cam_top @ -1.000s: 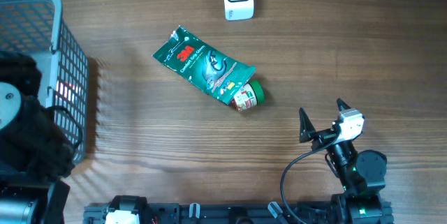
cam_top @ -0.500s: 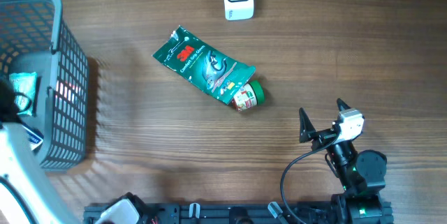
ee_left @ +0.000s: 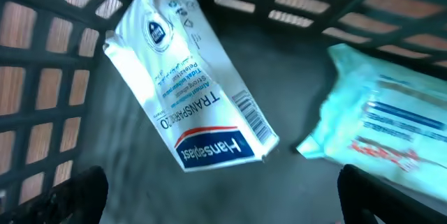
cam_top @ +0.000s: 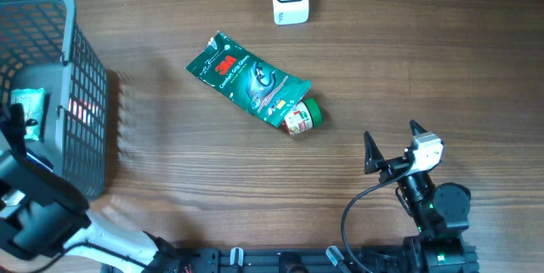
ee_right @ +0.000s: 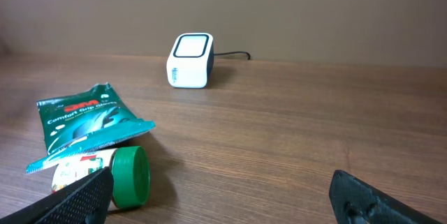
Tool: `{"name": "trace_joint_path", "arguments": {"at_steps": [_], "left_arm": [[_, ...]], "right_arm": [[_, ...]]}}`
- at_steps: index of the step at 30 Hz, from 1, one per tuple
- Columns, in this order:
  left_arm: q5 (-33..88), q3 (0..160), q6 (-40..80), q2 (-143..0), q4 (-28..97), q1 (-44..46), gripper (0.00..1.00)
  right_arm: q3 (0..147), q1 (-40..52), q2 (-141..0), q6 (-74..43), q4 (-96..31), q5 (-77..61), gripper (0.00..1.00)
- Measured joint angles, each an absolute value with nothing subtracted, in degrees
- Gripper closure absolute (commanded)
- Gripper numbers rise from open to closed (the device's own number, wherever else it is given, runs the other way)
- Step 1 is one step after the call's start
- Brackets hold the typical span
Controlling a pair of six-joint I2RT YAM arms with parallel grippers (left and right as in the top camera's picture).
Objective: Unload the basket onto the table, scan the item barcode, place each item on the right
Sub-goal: 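Reach the left gripper into the basket toward the white Hansaplast box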
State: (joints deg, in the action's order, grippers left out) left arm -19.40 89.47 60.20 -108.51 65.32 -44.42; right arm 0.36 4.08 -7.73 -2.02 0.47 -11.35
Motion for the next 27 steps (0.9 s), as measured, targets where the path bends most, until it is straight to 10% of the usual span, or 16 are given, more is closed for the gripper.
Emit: {"name": "trace_joint_path", "arguments": {"at_steps": [19,27], "left_arm": [[-22.9,89.4,64.3,-114.5,62.1,-45.2,0.01],[-23.2,86.7,64.9,-117.6,62.5,-45.7,0.49]], "right_arm": [[0.4,4.1,-7.7,-2.0,0.5,-11.4,0.00],[0.4,4.1,-7.7,-2.0,0.5,-11.4,0.00]]}}
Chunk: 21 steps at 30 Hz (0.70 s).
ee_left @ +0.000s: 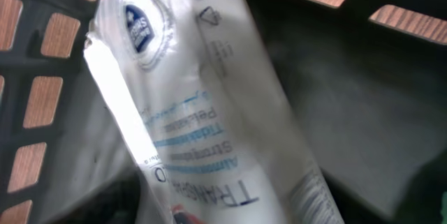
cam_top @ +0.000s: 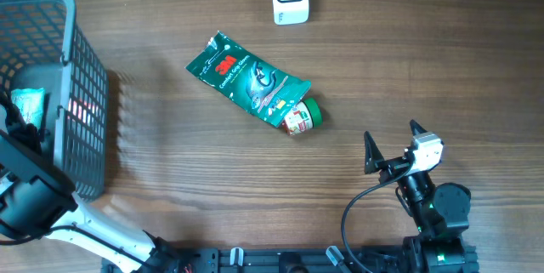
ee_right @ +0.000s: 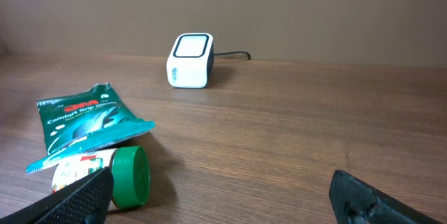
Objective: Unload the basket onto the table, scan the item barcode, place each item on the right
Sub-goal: 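Reach the left gripper into the basket toward the white Hansaplast box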
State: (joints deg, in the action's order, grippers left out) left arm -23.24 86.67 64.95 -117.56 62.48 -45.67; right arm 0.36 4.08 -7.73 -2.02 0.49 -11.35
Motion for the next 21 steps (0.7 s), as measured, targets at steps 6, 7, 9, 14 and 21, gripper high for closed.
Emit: {"name": "trace_joint_path", "arguments": {"at_steps": [6,7,9,14,21], "left_arm": [[-23.3,86.6,65.3,-117.6,63.5,-45.8,0.66],[-23.3,86.6,65.3,-117.6,63.5,-45.8,0.67],[-23.3,86.6,65.3,-117.4,63.7,-45.8,0.71],[-23.3,86.3,65.2,-111.3,63.6,-45.9,0.77],[-21.7,86.3,65.1,-94.0,63.6,-45.9,0.01]], "right_arm": [[0.4,4.1,-7.7,-2.0,0.5,-11.4,0.00],[0.4,4.1,-7.7,-2.0,0.5,-11.4,0.00],[0.4,4.1,-7.7,-2.0,0.5,-11.4,0.00],[0.4,4.1,-7.7,-2.0,0.5,-11.4,0.00],[0.4,4.1,-7.7,-2.0,0.5,-11.4,0.00]]}}
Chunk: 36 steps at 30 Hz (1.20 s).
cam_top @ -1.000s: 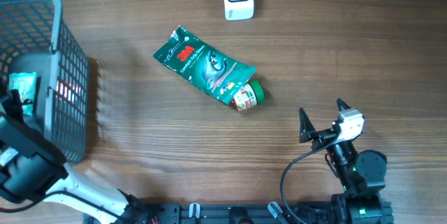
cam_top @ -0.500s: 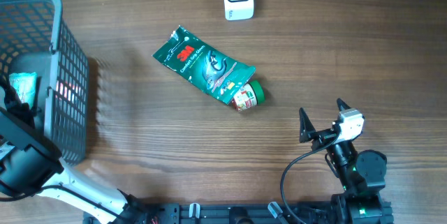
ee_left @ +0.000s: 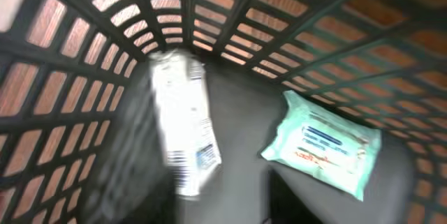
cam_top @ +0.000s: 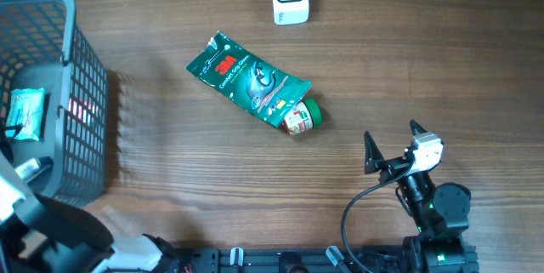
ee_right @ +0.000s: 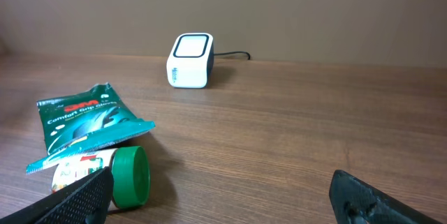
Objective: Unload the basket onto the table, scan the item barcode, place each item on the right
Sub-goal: 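Reach the left gripper into the basket toward the white Hansaplast box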
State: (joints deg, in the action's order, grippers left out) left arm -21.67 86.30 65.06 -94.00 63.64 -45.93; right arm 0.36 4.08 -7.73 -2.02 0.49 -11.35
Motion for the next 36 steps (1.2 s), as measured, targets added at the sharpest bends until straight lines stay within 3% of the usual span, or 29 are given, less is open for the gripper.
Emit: {"name": "trace_joint_path", "arguments": {"at_steps": [12,20,21,22,23,24,25,36], "left_arm": [[-13.3,86.2,61.1,-100.4,68.0,-45.9,0.00],[-12.7,86.0,57.1,-116.8,66.8,-45.9,0.00],[-12.8,86.1,56.8,-116.7,66.5,-45.9,0.05],[-13.0,86.4,56.6,-117.1,66.7,-45.8,0.29],[-13.1,86.4,56.3,-117.2,66.5,-45.8,0.61],[-13.7,86.4,56.4,-117.4,66.1,-45.8,0.83],[-14.2,86.2,56.4,-117.6,65.9,-45.8,0.96],[-15.2,86.6,56.4,-117.2,71.1,-45.8,0.96]], "right_arm": [[0.4,4.1,-7.7,-2.0,0.5,-11.4,0.00],[0.4,4.1,-7.7,-2.0,0.5,-11.4,0.00],[0.4,4.1,-7.7,-2.0,0.5,-11.4,0.00],[0.4,4.1,-7.7,-2.0,0.5,-11.4,0.00],[0.4,4.1,-7.7,-2.0,0.5,-11.4,0.00],[0.4,4.1,-7.7,-2.0,0.5,-11.4,0.00],[0.4,4.1,-7.7,-2.0,0.5,-11.4,0.00],[0.4,4.1,-7.7,-2.0,0.5,-11.4,0.00]]}}
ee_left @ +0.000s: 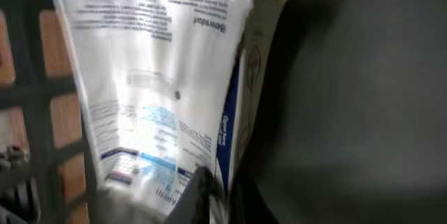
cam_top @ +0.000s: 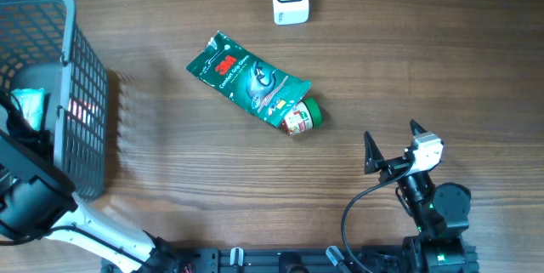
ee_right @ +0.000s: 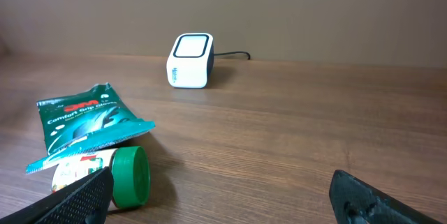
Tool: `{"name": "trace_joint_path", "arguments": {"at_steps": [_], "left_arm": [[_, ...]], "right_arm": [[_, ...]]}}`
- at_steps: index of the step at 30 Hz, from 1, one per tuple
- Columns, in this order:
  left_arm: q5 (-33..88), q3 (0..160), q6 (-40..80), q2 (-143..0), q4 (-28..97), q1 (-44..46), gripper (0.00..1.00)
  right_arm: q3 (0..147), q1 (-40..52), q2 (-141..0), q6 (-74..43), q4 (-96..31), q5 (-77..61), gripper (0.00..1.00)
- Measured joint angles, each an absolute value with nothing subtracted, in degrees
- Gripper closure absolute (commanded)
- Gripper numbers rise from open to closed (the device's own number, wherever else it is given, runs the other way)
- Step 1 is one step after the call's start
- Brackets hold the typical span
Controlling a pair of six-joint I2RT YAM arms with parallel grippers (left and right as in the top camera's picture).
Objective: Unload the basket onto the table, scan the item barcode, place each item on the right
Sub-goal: 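Reach the left gripper into the basket toward the white Hansaplast box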
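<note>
A white printed packet (ee_left: pixel 154 63) fills the left wrist view, very close, inside the grey mesh basket (cam_top: pixel 85 94). My left gripper (ee_left: pixel 223 189) is shut on the packet's edge, with one dark finger (ee_left: pixel 202 185) lying across it. Overhead, the left arm (cam_top: pixel 30 188) reaches down into the basket and hides its own fingers. The white barcode scanner stands at the far edge of the table, also seen as the scanner (ee_right: pixel 190 60). My right gripper (cam_top: pixel 391 141) rests open at the near right, holding nothing.
A green 3M packet (cam_top: pixel 248 79) lies mid-table, overlapping a small bottle with a green cap (cam_top: pixel 302 116). A mint-coloured wipes pack (cam_top: pixel 30 103) shows in the basket beside the left arm. The scanner's cable runs off behind it.
My left wrist was high above the basket floor, with the white packet and the wipes pack lying below. Now it is down against the white packet and shut on its edge. The right arm is unchanged.
My left gripper first hung open just above the white packet in the basket, then was pressed close to it. Then the wrist was high again with the packet still lying on the floor. Now it is down and shut on it. Nothing on the table moved.
</note>
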State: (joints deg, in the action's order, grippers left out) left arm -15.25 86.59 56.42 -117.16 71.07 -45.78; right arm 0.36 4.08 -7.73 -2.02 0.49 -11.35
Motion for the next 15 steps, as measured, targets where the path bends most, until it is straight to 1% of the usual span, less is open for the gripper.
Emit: {"name": "trace_joint_path", "arguments": {"at_steps": [6,12,15], "left_arm": [[-9.3,92.7,56.4,-107.3,69.8,-44.7,0.96],[-8.4,92.8,56.2,-107.2,65.2,-40.4,0.96],[-8.2,92.8,55.5,-107.2,61.8,-36.2,0.96]], "right_arm": [[0.4,4.1,-7.7,-2.0,0.5,-11.4,0.00],[0.4,4.1,-7.7,-2.0,0.5,-11.4,0.00],[0.4,4.1,-7.7,-2.0,0.5,-11.4,0.00]]}}
